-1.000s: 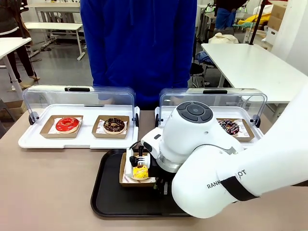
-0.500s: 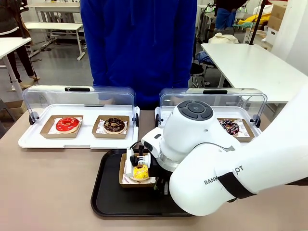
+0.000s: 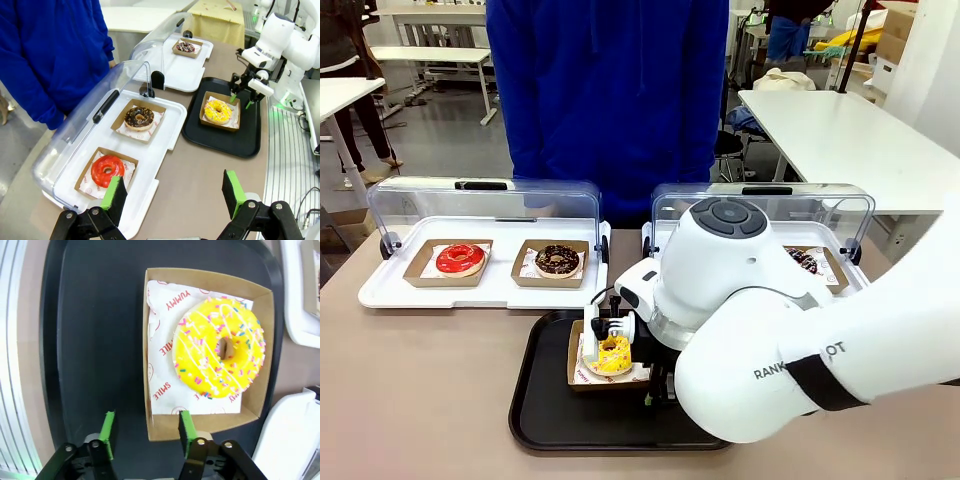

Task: Move the third donut from the left to the tray.
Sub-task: Pick up the Paper togo box containing the Donut indicated by the person and place it on the Handle tray.

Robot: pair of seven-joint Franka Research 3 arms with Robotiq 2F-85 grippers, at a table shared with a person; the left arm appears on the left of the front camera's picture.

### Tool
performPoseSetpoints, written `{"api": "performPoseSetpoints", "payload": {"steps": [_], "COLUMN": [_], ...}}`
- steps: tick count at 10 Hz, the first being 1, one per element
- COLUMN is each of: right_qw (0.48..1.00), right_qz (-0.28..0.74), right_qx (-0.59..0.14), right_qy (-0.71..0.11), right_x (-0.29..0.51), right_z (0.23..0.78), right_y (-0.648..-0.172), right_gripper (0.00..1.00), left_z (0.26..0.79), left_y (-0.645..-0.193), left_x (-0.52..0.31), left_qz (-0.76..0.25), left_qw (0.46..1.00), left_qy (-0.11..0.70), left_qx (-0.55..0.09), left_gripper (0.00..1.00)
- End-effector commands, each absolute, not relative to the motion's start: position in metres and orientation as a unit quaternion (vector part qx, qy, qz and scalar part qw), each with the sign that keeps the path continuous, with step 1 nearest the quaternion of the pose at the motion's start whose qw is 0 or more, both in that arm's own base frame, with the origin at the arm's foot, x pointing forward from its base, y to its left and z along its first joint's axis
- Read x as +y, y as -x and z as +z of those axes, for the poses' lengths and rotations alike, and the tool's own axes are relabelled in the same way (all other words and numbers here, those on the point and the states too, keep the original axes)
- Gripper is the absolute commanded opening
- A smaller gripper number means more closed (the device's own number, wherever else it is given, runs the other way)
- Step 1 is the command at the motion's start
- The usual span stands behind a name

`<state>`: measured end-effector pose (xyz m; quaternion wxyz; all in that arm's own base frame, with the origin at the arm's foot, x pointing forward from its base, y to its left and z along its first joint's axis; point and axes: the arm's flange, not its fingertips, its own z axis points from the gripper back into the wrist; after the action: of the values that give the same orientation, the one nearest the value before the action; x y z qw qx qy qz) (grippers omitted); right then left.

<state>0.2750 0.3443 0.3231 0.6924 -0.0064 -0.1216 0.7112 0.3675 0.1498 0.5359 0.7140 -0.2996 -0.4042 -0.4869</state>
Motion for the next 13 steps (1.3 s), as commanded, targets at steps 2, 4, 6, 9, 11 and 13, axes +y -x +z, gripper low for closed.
{"api": "performPoseSetpoints", "payload": {"steps": [2, 4, 6, 9, 11, 13], "right_qw": [0.696, 0.694, 0.684, 0.690, 0.690, 0.690], "right_qz": [0.705, 0.705, 0.720, 0.708, 0.708, 0.708], "right_qx": [-0.138, -0.144, -0.107, -0.149, -0.149, -0.149], "right_qy": [0.009, 0.005, -0.047, 0.017, 0.017, 0.017], "right_x": [0.297, 0.299, 0.298, 0.344, 0.344, 0.344], "right_z": [0.350, 0.365, 0.374, 0.381, 0.381, 0.381], "right_y": [-0.223, -0.222, -0.222, -0.255, -0.255, -0.255], "right_gripper": [1.00, 1.00, 1.00, 1.00, 1.00, 1.00], "left_z": [0.538, 0.538, 0.538, 0.538, 0.538, 0.538], "left_y": [-0.368, -0.368, -0.368, -0.368, -0.368, -0.368], "left_x": [0.148, 0.148, 0.148, 0.148, 0.148, 0.148], "left_qz": [-0.490, -0.490, -0.490, -0.490, -0.490, -0.490], "left_qw": [0.704, 0.704, 0.704, 0.704, 0.704, 0.704], "left_qy": [0.301, 0.301, 0.301, 0.301, 0.301, 0.301], "left_qx": [-0.415, -0.415, -0.415, -0.415, -0.415, -0.415], "left_gripper": [1.00, 1.00, 1.00, 1.00, 1.00, 1.00]}}
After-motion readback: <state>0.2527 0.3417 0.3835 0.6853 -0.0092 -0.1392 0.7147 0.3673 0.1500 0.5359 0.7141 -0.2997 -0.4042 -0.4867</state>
